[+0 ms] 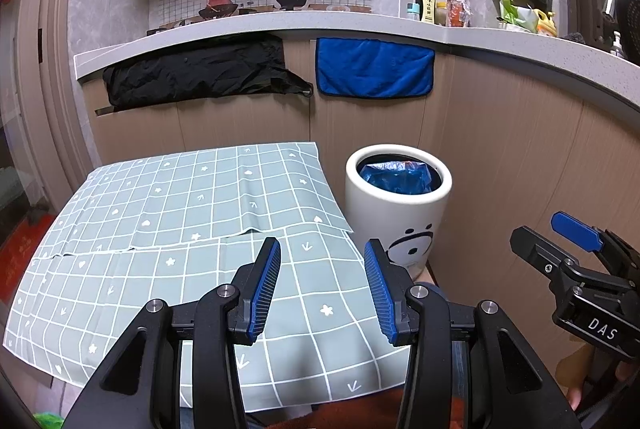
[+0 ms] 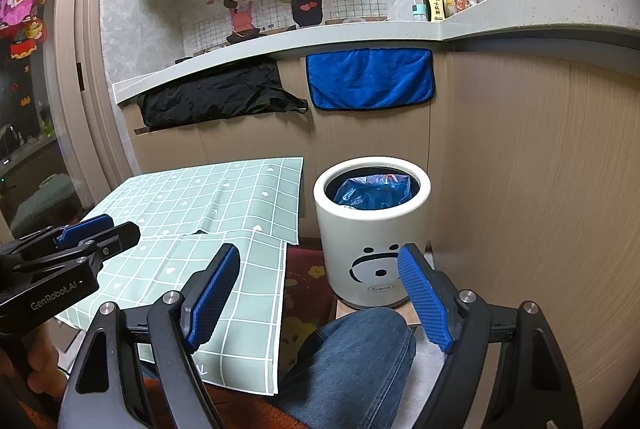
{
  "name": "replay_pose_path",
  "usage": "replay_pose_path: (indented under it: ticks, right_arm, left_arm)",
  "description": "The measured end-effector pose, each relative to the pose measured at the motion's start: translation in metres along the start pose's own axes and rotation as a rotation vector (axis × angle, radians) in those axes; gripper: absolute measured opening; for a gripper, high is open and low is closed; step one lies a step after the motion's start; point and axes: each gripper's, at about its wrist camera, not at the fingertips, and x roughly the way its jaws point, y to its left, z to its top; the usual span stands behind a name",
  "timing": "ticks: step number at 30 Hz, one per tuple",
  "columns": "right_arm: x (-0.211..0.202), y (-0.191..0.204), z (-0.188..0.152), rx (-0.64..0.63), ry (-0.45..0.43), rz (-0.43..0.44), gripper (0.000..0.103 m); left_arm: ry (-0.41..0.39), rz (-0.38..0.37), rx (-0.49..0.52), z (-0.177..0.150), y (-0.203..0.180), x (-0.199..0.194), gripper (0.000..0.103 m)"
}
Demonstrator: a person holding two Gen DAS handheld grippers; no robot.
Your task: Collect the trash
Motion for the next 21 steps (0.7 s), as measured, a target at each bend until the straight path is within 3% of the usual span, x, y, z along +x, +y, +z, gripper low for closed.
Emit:
replay_pose_path:
  ticks: [21]
  right_arm:
    - [0.0005,-0.0028,0.0016,0.004,0.007,0.003,0.079]
  left_arm:
    - [0.003,-0.006,-0.025,-0.0008,0.0045,0.0008,0.045]
